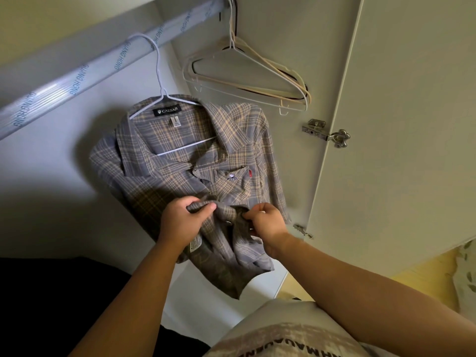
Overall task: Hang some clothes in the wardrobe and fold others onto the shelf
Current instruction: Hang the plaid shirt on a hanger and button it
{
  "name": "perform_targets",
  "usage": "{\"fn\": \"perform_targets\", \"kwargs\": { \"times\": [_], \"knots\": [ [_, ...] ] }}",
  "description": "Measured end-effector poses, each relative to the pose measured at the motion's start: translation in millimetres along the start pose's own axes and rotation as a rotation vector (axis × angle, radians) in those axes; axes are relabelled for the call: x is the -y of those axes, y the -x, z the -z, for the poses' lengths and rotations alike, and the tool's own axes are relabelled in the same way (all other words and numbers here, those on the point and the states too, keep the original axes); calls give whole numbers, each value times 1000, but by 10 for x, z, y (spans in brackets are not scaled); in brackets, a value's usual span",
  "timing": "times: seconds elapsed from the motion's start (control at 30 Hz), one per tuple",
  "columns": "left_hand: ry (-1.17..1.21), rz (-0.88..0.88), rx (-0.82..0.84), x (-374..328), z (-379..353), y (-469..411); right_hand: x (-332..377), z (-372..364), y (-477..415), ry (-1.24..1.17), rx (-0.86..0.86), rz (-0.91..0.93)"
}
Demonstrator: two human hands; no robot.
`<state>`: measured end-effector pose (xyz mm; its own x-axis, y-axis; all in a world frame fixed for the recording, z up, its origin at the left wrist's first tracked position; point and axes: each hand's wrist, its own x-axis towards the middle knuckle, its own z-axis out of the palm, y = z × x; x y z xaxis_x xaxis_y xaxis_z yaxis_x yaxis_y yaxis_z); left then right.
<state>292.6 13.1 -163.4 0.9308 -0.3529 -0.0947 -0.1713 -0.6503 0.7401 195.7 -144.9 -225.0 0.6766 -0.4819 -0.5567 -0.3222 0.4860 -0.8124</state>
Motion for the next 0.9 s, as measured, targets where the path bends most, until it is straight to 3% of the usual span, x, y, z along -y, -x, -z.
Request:
{"fn": "perform_targets", "kwargs": {
  "times": [0.3,0.4,0.53,0.73,0.8,0.9],
  "knots": [
    [-16,-149,-106,-51,-88,29,-17,-25,68,215,61,152],
    [-7,-101,-47,-80,-83,60,-11,-29,101,229,127,119],
    [77,-25,-103,-114,-97,56,-4,-47,134,201,227,93],
    [126,8,-124,-58,-106,41,-107,-52,104,389,286,143],
    [39,-62,-169,-37,-114,44,-113,-53,95,302,253,127],
    [-197,-368,-334,35,-110,34,-56,-53,90,74,242,62]
  ]
}}
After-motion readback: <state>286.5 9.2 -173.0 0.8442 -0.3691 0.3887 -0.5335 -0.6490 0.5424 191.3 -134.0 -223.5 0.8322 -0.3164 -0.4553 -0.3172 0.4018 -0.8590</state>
